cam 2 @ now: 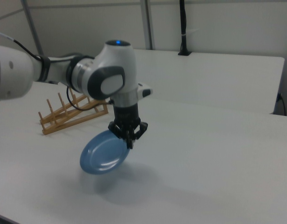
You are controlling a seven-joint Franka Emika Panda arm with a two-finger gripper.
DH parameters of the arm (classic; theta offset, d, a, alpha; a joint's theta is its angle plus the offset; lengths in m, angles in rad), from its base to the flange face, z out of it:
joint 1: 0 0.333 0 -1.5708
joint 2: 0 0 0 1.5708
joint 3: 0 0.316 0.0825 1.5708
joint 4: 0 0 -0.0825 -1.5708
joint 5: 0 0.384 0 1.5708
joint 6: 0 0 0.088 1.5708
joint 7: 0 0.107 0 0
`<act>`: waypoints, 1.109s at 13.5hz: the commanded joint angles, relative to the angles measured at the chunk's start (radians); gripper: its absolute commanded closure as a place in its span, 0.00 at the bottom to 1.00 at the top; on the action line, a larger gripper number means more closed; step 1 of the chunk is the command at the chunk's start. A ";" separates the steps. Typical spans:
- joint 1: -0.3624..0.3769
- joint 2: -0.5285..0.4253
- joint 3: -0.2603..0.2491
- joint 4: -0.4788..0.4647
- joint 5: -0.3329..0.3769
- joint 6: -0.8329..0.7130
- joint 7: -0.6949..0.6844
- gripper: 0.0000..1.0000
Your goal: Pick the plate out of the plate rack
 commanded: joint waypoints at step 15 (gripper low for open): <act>-0.014 0.057 0.000 -0.030 0.066 0.079 0.057 0.00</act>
